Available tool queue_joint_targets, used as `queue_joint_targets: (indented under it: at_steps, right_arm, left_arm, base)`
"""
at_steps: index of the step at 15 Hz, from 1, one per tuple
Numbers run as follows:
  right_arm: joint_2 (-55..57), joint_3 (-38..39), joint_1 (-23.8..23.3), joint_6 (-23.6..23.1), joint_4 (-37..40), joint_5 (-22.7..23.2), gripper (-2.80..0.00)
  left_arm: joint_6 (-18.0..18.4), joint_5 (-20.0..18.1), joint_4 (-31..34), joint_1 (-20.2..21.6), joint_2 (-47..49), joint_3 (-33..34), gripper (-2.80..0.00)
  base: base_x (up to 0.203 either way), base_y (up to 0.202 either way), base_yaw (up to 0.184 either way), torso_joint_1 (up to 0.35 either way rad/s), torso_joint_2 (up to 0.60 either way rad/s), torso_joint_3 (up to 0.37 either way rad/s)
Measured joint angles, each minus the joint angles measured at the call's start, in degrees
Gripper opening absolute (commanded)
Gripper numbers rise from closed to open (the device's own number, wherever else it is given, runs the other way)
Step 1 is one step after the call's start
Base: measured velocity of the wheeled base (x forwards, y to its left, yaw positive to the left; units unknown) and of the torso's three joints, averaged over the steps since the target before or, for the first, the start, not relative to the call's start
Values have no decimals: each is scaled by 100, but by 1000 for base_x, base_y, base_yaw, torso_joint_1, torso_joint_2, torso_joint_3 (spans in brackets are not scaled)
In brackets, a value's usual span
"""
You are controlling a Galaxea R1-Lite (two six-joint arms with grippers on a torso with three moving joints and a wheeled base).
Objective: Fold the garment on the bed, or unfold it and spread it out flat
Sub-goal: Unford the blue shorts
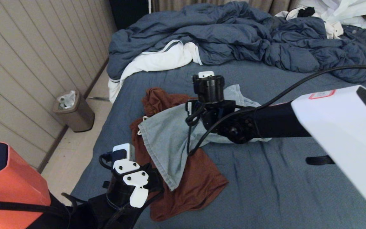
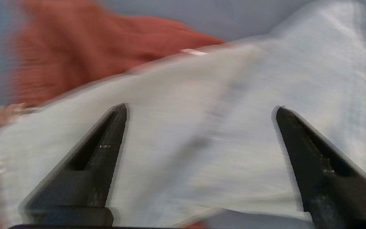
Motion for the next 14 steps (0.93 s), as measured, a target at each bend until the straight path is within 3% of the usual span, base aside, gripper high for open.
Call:
queue_joint_targets:
  at_steps: [3,6,10,14]
  right_arm:
    - [-478,741,-659,360,-88,232,-280]
    - [-763,987,-1253,601,-192,493,-280]
    - [-896,597,-1687,540,434,853,-280]
    - [-651,-483,-2227,1176,1949,1540,-280]
  left_arm:
    - [-4,-33,-7,0,46,30,-280]
    - [-3,-39,-5,0,145,41,-280]
    - [5,-42,-7,0,200,52,-280]
    - [0,-181,-2,0,212,79,-280]
  base:
    - [0,0,0,0,0,0]
    - [0,0,0,0,0,0]
    - [0,0,0,0,0,0]
    - [0,0,0,0,0,0]
